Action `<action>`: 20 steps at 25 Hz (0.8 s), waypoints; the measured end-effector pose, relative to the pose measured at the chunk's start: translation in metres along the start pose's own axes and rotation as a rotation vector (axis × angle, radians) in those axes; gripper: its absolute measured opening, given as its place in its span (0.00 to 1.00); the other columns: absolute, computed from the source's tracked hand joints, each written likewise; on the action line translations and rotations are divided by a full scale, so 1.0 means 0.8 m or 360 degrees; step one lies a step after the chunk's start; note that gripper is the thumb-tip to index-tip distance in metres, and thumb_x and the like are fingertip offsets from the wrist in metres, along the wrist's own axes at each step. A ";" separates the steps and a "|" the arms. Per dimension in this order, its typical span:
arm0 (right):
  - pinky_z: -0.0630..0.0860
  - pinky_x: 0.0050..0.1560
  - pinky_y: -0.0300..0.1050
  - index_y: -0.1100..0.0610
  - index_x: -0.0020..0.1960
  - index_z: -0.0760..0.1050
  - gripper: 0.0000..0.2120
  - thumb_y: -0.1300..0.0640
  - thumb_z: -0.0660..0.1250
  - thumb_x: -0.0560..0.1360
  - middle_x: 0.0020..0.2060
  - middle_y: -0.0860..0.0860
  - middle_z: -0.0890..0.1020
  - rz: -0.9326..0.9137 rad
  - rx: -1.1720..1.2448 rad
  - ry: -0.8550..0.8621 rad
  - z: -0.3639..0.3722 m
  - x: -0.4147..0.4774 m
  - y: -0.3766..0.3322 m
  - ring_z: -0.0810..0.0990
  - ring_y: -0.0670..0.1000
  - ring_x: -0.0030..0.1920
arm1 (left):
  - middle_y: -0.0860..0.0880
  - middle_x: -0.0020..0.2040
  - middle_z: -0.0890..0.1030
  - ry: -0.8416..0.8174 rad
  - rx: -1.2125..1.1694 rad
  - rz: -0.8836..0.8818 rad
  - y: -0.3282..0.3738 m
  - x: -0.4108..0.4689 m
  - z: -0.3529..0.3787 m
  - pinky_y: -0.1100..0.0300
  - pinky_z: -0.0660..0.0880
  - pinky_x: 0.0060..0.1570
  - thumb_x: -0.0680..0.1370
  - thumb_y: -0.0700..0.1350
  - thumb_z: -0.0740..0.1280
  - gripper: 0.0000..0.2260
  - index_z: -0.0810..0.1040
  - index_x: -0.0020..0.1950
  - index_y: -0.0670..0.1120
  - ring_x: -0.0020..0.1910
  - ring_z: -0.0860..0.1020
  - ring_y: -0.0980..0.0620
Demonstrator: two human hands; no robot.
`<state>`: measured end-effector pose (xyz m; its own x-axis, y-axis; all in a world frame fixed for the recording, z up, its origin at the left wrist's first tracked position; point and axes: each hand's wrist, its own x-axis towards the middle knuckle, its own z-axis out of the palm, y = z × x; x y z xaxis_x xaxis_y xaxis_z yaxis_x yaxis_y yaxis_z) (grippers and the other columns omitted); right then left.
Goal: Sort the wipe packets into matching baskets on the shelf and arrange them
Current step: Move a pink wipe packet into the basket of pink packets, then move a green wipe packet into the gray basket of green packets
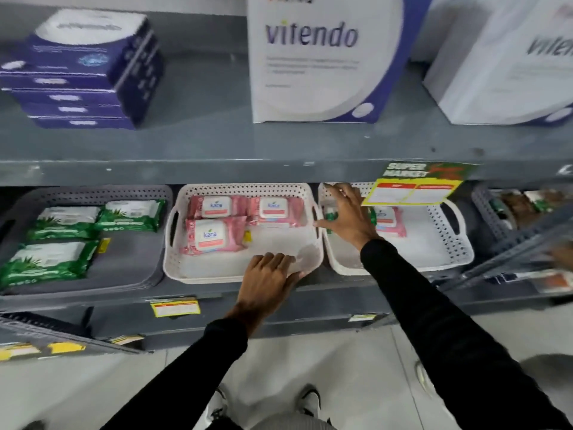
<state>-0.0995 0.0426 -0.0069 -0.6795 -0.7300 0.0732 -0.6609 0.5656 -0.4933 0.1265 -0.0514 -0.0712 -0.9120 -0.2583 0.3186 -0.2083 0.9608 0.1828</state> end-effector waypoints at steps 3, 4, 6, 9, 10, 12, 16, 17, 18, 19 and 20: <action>0.60 0.71 0.48 0.50 0.75 0.63 0.51 0.35 0.79 0.58 0.74 0.52 0.68 0.0188 0.0024 -0.0320 -0.029 0.005 0.054 0.65 0.58 0.74 | 0.49 0.46 0.84 -0.0035 0.0070 0.0014 0.032 0.018 0.015 0.51 0.76 0.42 0.81 0.60 0.57 0.19 0.81 0.52 0.49 0.43 0.81 0.44; 0.58 0.74 0.52 0.47 0.76 0.61 0.54 0.32 0.79 0.56 0.76 0.51 0.66 0.0160 -0.0048 -0.0432 -0.034 0.008 0.061 0.63 0.58 0.76 | 0.50 0.44 0.84 -0.0049 0.0117 0.0012 0.039 0.020 0.018 0.52 0.75 0.41 0.81 0.59 0.57 0.18 0.81 0.50 0.50 0.41 0.81 0.44; 0.56 0.75 0.61 0.46 0.75 0.59 0.55 0.30 0.78 0.55 0.77 0.49 0.63 0.0144 -0.0244 -0.0592 -0.041 0.010 0.069 0.60 0.58 0.77 | 0.50 0.40 0.84 -0.0070 0.0196 -0.0025 0.045 0.021 0.020 0.54 0.74 0.37 0.82 0.57 0.55 0.17 0.80 0.46 0.50 0.38 0.81 0.45; 0.62 0.72 0.60 0.52 0.70 0.62 0.44 0.40 0.79 0.63 0.75 0.53 0.67 0.0067 -0.0393 -0.0634 -0.032 0.012 0.085 0.65 0.59 0.74 | 0.50 0.38 0.83 -0.0089 0.0233 -0.0067 0.048 0.019 0.021 0.56 0.74 0.34 0.83 0.55 0.54 0.17 0.79 0.46 0.51 0.36 0.81 0.46; 0.65 0.70 0.60 0.53 0.70 0.63 0.41 0.42 0.78 0.65 0.74 0.56 0.69 0.0069 -0.0398 -0.0616 -0.026 0.014 0.090 0.67 0.60 0.72 | 0.50 0.38 0.83 -0.0100 0.0236 -0.0063 0.047 0.019 0.021 0.56 0.74 0.33 0.83 0.55 0.54 0.17 0.80 0.46 0.51 0.36 0.81 0.46; 0.69 0.67 0.56 0.56 0.70 0.65 0.35 0.44 0.75 0.69 0.72 0.58 0.71 0.0081 -0.0375 -0.0564 -0.020 0.018 0.094 0.70 0.61 0.70 | 0.51 0.39 0.83 -0.0127 0.0220 -0.0060 0.046 0.021 0.019 0.57 0.75 0.34 0.82 0.55 0.55 0.16 0.79 0.47 0.51 0.36 0.81 0.46; 0.70 0.65 0.53 0.51 0.67 0.70 0.33 0.42 0.74 0.66 0.65 0.53 0.77 0.0148 -0.0295 -0.0253 -0.036 0.002 0.083 0.74 0.58 0.66 | 0.49 0.46 0.84 -0.0101 0.0024 -0.0014 0.043 0.023 0.007 0.54 0.76 0.41 0.83 0.57 0.56 0.16 0.79 0.53 0.50 0.43 0.81 0.45; 0.73 0.61 0.50 0.50 0.64 0.72 0.31 0.44 0.75 0.64 0.60 0.52 0.79 0.0185 -0.0200 -0.0077 -0.044 -0.011 0.068 0.76 0.57 0.61 | 0.49 0.49 0.84 -0.0081 -0.0065 -0.0043 0.035 0.022 -0.003 0.53 0.77 0.45 0.83 0.58 0.56 0.16 0.78 0.56 0.50 0.47 0.81 0.45; 0.75 0.54 0.43 0.52 0.60 0.75 0.26 0.49 0.75 0.63 0.52 0.52 0.81 0.0200 -0.0087 0.0099 -0.048 -0.017 0.057 0.79 0.56 0.55 | 0.48 0.52 0.84 -0.0026 -0.0125 -0.0068 0.023 0.019 -0.015 0.52 0.76 0.49 0.83 0.57 0.56 0.16 0.78 0.58 0.50 0.50 0.80 0.46; 0.74 0.46 0.33 0.55 0.57 0.76 0.22 0.55 0.76 0.65 0.45 0.50 0.80 0.0218 0.0019 0.0161 -0.053 -0.024 0.041 0.79 0.51 0.47 | 0.48 0.53 0.83 0.0049 -0.0148 -0.0080 0.010 0.017 -0.026 0.51 0.75 0.51 0.83 0.56 0.57 0.15 0.77 0.60 0.49 0.52 0.79 0.46; 0.72 0.41 0.27 0.58 0.56 0.76 0.20 0.60 0.77 0.66 0.42 0.49 0.79 0.0232 0.0063 0.0189 -0.055 -0.026 0.019 0.77 0.47 0.43 | 0.48 0.54 0.83 0.0124 -0.0151 -0.0093 -0.009 0.012 -0.039 0.51 0.75 0.52 0.83 0.55 0.58 0.15 0.77 0.60 0.49 0.53 0.78 0.46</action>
<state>-0.1093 0.0835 0.0221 -0.8016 -0.5897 0.0991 -0.5411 0.6448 -0.5399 0.1299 -0.0638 -0.0404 -0.8683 -0.3241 0.3754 -0.2226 0.9311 0.2890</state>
